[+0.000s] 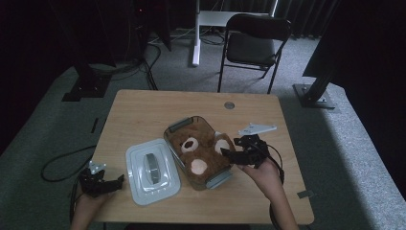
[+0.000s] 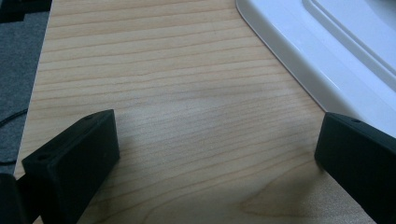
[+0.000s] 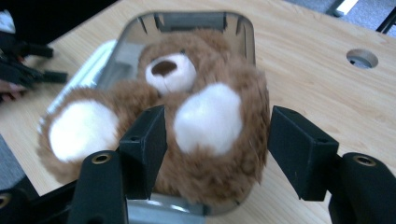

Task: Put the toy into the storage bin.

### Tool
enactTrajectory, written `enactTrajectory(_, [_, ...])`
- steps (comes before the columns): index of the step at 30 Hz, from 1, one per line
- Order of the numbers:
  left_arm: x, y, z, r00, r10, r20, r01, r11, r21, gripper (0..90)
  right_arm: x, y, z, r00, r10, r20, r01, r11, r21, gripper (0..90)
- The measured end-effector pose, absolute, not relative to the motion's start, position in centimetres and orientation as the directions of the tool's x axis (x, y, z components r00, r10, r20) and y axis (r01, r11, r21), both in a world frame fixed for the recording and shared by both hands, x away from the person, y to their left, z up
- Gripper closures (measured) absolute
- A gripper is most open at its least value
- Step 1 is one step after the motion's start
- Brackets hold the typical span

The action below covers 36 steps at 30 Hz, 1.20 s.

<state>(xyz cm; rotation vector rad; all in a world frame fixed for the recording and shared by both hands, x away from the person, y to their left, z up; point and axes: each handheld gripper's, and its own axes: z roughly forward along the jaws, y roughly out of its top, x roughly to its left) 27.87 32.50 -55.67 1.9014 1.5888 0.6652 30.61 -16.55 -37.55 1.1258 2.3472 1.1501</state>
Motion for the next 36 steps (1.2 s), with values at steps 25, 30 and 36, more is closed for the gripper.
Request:
enactTrajectory(25, [27.9,32.5,-55.7,0.172,0.985,0.016,0.702,-0.134,0.700,0.5,32.2,-15.5,-39.9,-0.685,0.727,0.048,0.520,0.442,0.731,77.6])
enactTrajectory(30, [27.9,32.5,-55.7,0.171,0.985,0.015,0.702,-0.133,0.700,0.5,33.8,-14.0,-41.0,-0.683,0.728,0.056,0.557,0.469,0.686,77.9])
enactTrajectory(36, [27.9,32.5,-55.7,0.170,0.985,0.015,0.702,-0.132,0.700,0.5,35.1,-12.9,-41.9,-0.681,0.731,0.042,0.578,0.502,0.644,78.2])
